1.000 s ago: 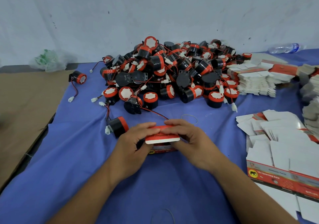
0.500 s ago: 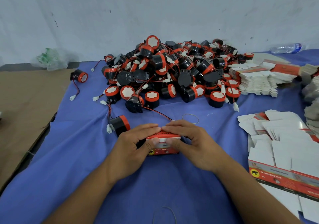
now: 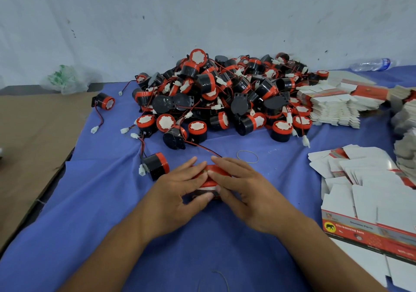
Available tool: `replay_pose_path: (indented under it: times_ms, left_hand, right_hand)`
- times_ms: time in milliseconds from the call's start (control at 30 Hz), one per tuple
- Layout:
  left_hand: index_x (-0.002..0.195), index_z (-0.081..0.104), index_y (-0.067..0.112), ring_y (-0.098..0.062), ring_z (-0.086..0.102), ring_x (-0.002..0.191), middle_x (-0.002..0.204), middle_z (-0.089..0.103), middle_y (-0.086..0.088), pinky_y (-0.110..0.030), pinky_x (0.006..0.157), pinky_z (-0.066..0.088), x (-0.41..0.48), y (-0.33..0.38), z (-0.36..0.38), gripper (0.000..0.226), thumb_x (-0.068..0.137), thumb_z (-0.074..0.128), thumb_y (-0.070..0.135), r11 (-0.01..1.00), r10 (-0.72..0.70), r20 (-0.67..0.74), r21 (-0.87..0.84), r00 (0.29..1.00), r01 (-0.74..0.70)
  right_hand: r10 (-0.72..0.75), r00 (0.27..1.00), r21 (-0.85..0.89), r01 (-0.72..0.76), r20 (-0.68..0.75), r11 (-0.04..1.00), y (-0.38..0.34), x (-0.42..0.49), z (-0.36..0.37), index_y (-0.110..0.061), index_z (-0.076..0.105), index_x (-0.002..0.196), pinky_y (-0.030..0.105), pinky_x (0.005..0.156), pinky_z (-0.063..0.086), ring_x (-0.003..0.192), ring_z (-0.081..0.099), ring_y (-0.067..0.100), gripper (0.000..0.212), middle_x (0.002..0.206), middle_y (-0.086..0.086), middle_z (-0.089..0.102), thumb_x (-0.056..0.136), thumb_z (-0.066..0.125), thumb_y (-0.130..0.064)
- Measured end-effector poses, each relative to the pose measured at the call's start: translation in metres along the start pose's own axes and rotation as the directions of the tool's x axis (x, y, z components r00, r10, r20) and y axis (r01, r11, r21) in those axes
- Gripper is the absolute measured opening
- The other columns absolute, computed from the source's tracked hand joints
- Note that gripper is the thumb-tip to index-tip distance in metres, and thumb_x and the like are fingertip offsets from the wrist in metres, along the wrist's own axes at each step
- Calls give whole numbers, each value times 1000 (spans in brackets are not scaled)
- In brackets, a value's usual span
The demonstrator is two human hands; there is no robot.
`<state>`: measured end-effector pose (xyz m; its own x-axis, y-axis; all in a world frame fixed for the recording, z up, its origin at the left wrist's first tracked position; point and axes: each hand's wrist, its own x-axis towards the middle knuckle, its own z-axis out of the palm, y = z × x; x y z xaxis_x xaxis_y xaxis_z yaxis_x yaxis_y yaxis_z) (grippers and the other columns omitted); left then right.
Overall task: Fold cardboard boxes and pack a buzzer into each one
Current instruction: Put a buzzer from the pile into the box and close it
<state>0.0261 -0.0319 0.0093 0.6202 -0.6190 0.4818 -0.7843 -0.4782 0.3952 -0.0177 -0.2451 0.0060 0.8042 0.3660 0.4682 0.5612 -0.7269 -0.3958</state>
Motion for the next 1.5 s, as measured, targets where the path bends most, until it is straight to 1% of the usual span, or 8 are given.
replay_pose_path:
  times_ms: [100, 367, 500, 700, 1000, 1267, 1400, 1500]
  left_hand:
    - [120, 67, 0, -34, 50, 129, 131, 60, -11, -42, 106, 42, 1, 0, 3, 43, 81, 76, 15, 991, 59, -19, 121, 998, -57]
    - [115, 70, -1, -33, 53, 125, 127, 63, -9, -32, 108, 39, 3, 2, 10, 28, 91, 66, 13, 978, 151, -95, 159, 984, -135]
    - [116, 70, 0, -34, 53, 125, 128, 63, -9, -36, 106, 43, 4, 0, 13, 32, 84, 69, 7, 976, 143, -80, 177, 986, -127]
    - [120, 67, 2, -28, 46, 132, 135, 55, -6, -33, 112, 35, 1, 1, 19, 40, 93, 53, 28, 989, 118, -103, 102, 988, -107]
    - [113, 73, 9, -14, 48, 130, 129, 60, 5, -21, 111, 35, 4, -5, 17, 26, 89, 65, 12, 997, 80, -163, -1, 983, -82]
    - [99, 70, 5, -1, 43, 130, 128, 58, 6, -29, 106, 40, 5, -4, 22, 15, 85, 66, 9, 995, 30, -133, -90, 991, -42]
    - [103, 72, 9, -5, 54, 122, 125, 62, 4, -26, 98, 47, 3, 1, 16, 18, 87, 64, 12, 985, -48, -221, -171, 974, 9]
    - [106, 67, 17, 3, 52, 119, 126, 59, 7, -13, 87, 48, 3, 1, 11, 17, 92, 59, 14, 956, -203, -311, -267, 928, 120]
  right_hand:
    - [22, 999, 12, -22, 30, 1000, 2, -3, 2, -19, 58, 139, 24, 122, 19, 150, 21, 10, 40, 160, -3, 33, 105, 47, -36]
    - [27, 942, 167, 31, -334, 985, 6, 1, 15, -5, 79, 96, 34, 109, 45, 125, 53, -3, 14, 116, -7, 69, 84, 73, -4]
    - [8, 967, -6, -9, -253, 1000, 1, 1, 16, -4, 77, 90, 38, 96, 55, 129, 57, 25, 8, 114, 2, 72, 86, 70, -4]
    - [-25, 974, -88, 6, -225, 996, -5, -2, 12, -6, 77, 94, 39, 89, 58, 122, 62, 26, 11, 116, 3, 72, 89, 67, -8]
    - [40, 956, 60, -24, -289, 998, 4, -2, 13, -7, 69, 75, 23, 94, 51, 89, 67, 14, 12, 104, -3, 69, 85, 76, -5]
    - [173, 985, 178, -173, 14, 969, 9, -6, 17, -28, 47, 105, 13, 102, 35, 132, 41, -2, 26, 153, -15, 32, 91, 69, -23]
    - [241, 970, 366, -214, -30, 906, -2, -1, 1, -17, 59, 103, 22, 81, 49, 99, 59, 12, 23, 123, -6, 54, 87, 75, -14]
    - [266, 922, 356, -158, -280, 921, -11, 5, -21, -16, 61, 94, 22, 79, 48, 100, 59, 13, 21, 112, 1, 58, 84, 75, -4]
